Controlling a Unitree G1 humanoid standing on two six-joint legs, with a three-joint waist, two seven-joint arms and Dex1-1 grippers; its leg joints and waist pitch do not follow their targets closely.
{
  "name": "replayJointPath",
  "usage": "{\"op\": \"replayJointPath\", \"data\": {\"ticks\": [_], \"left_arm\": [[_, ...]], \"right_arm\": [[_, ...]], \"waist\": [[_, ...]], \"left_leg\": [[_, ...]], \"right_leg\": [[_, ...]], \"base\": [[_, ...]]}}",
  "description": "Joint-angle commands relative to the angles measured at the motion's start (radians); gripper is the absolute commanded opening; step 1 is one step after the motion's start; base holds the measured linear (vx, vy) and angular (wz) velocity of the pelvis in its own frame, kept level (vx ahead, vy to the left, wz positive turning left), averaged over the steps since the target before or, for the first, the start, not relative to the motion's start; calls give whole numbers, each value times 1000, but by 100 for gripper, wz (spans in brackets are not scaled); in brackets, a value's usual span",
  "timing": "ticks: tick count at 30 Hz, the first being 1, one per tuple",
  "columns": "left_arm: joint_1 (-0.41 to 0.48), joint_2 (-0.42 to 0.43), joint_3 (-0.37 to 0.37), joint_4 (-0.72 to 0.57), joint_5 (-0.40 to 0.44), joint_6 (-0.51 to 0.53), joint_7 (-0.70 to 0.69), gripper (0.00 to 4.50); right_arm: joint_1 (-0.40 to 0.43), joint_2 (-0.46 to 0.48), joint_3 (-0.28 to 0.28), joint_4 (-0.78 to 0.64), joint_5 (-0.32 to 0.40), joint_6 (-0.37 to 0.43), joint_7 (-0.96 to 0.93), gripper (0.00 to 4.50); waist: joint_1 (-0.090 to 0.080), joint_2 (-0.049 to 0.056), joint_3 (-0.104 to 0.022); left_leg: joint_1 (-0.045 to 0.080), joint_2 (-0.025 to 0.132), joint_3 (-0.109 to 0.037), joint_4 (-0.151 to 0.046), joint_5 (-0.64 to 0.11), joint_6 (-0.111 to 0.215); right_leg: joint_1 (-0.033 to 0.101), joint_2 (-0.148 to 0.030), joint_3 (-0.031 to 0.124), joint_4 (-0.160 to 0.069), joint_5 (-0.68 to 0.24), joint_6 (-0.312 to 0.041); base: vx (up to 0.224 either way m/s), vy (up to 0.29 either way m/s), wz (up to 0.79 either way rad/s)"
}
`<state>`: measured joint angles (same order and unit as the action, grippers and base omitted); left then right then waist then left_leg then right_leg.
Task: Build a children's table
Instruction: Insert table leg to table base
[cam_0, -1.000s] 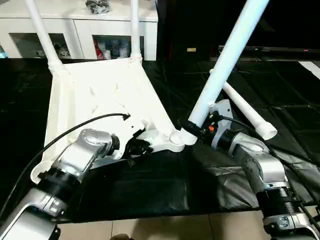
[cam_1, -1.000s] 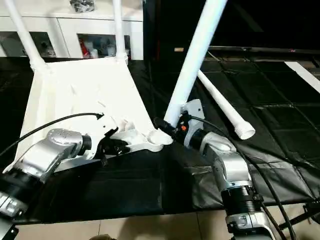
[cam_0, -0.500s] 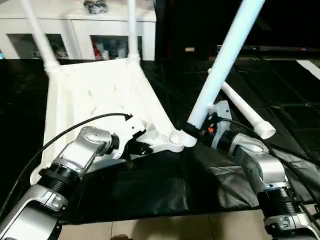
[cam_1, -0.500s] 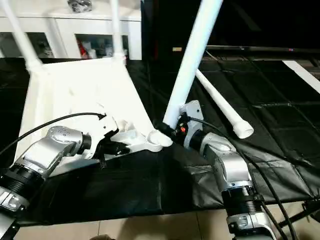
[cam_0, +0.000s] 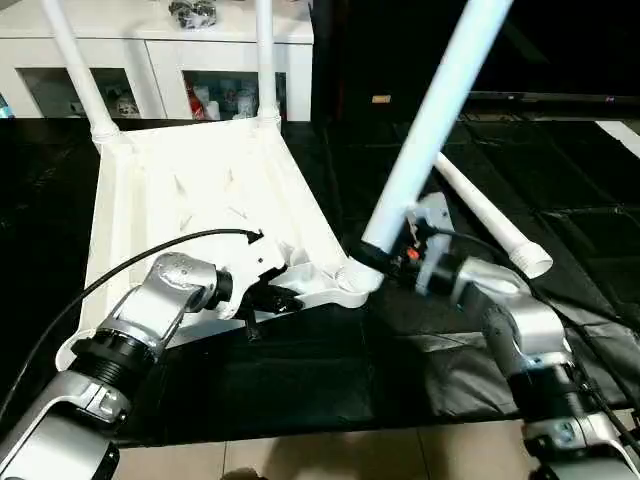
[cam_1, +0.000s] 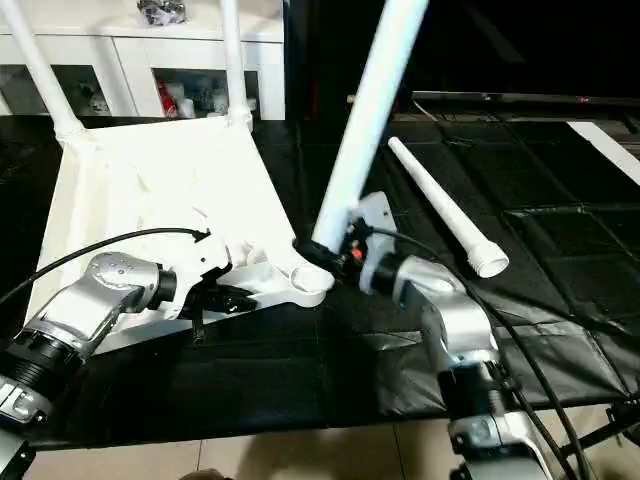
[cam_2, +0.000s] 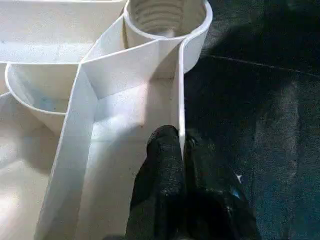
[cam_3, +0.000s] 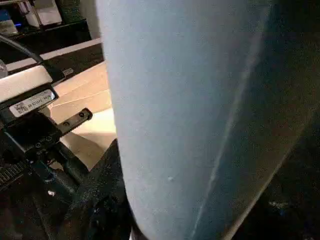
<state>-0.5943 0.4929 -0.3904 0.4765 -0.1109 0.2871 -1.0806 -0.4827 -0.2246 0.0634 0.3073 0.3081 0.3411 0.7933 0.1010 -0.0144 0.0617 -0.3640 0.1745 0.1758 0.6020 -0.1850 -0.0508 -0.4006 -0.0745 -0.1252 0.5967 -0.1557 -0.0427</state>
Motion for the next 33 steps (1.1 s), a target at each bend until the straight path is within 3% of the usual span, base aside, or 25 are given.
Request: {"op": "replayJointPath", "data": {"ticks": [1, 2, 3, 4, 13, 14, 18, 20, 23, 29, 33], "left_arm": [[6, -10, 28, -1, -15, -39, -23, 0], [7, -10, 27, 1, -13, -44, -22, 0], [7, -12, 28, 3, -13, -45, -22, 0], [7, -12, 28, 3, -13, -45, -22, 0], [28, -7, 24, -28, -3, -55, -37, 0], [29, -7, 24, -27, 0, -56, -38, 0], [34, -8, 23, -26, 6, -63, -34, 0], [37, -8, 25, -30, 8, -63, -33, 0], [44, -7, 29, -45, 10, -60, -42, 0], [45, -2, 17, -50, 22, -68, -64, 0], [42, -5, 21, -48, 24, -68, -66, 0]], "right_arm": [[-18, 4, 4, 26, -14, -45, 1, 191], [-20, 9, 5, 33, -18, -66, -4, 191], [-23, 20, -1, 38, -15, -70, -18, 191], [-23, 20, -1, 38, -15, -70, -18, 191], [-46, 33, 4, 83, -7, -78, 21, 191], [-48, 37, -2, 87, 2, -81, 24, 191], [-54, 48, -12, 103, 1, -121, 22, 191], [-61, 60, -25, 109, -1, -141, -4, 191], [-72, 55, -13, 116, -2, -100, 7, 191], [-65, 33, 17, 160, -5, -101, 94, 191], [-76, 27, 27, 179, -12, -79, 108, 191]], "waist": [[1, 7, -76], [1, 8, -77], [0, 2, -77], [1, 6, -76], [1, 3, -74], [1, -2, -75], [2, 1, -75], [1, -6, -74], [2, 6, -74], [4, 3, -76], [5, 3, -75]], "left_leg": [[13, 65, -26, -73, -190, 1], [12, 64, -25, -72, -190, 0], [12, 64, -25, -72, -187, 1], [12, 64, -25, -72, -185, 4], [12, 64, -24, -73, -185, 7], [12, 64, -24, -72, -181, 11], [12, 66, -24, -73, -178, 11], [11, 64, -23, -73, -177, 14], [12, 65, -25, -74, -177, 10], [10, 65, -24, -72, -170, 19], [12, 66, -24, -73, -177, 15]], "right_leg": [[57, -99, 72, -75, -320, -130], [57, -100, 72, -75, -318, -132], [58, -100, 72, -75, -315, -132], [57, -100, 72, -75, -320, -134], [56, -101, 73, -77, -350, -121], [57, -102, 73, -76, -350, -121], [55, -102, 73, -76, -346, -123], [55, -103, 73, -76, -362, -117], [55, -101, 73, -75, -358, -119], [57, -100, 74, -71, -307, -142], [58, -100, 73, -71, -321, -141]], "base": [[0, 0, 0], [0, 0, 0], [0, 0, 0], [0, 0, 0], [0, 0, 0], [0, 0, 0], [0, 0, 0], [0, 0, 0], [0, 0, 0], [0, 0, 0], [0, 0, 0]]}}
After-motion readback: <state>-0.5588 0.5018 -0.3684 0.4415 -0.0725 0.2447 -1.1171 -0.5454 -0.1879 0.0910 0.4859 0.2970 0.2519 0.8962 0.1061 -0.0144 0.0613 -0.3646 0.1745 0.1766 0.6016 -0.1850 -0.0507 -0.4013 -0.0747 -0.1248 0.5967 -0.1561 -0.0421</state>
